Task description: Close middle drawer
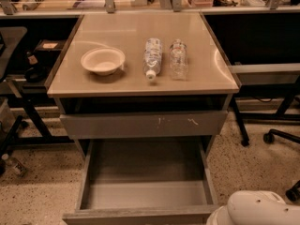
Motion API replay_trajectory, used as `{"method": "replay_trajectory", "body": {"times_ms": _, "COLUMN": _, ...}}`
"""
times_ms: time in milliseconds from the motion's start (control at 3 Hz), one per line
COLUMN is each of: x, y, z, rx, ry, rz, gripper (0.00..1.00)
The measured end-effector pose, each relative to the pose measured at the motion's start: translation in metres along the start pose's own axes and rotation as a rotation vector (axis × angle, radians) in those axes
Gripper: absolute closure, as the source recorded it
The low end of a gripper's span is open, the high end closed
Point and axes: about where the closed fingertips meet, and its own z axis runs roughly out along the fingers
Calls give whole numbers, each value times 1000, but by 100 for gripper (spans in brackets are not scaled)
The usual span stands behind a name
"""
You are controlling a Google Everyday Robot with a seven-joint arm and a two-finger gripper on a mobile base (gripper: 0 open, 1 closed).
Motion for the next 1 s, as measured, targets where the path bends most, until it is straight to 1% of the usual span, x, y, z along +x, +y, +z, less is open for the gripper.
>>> {"method": "replay_trajectory", "body": {"times_ms": 333, "x": -4, "y": -13, "z": 25, "rx": 8, "ry": -22, "rz": 35, "gripper": 100}}
{"method": "replay_trajectory", "body": {"times_ms": 667, "x": -9, "y": -24, "z": 43, "rx": 12, "ry": -43, "rz": 52, "gripper": 100}}
{"method": "replay_trajectory", "body": {"times_ms": 1000, "x": -17, "y": -34, "z": 55, "rx": 24, "ry": -55, "rz": 50, "gripper": 100}}
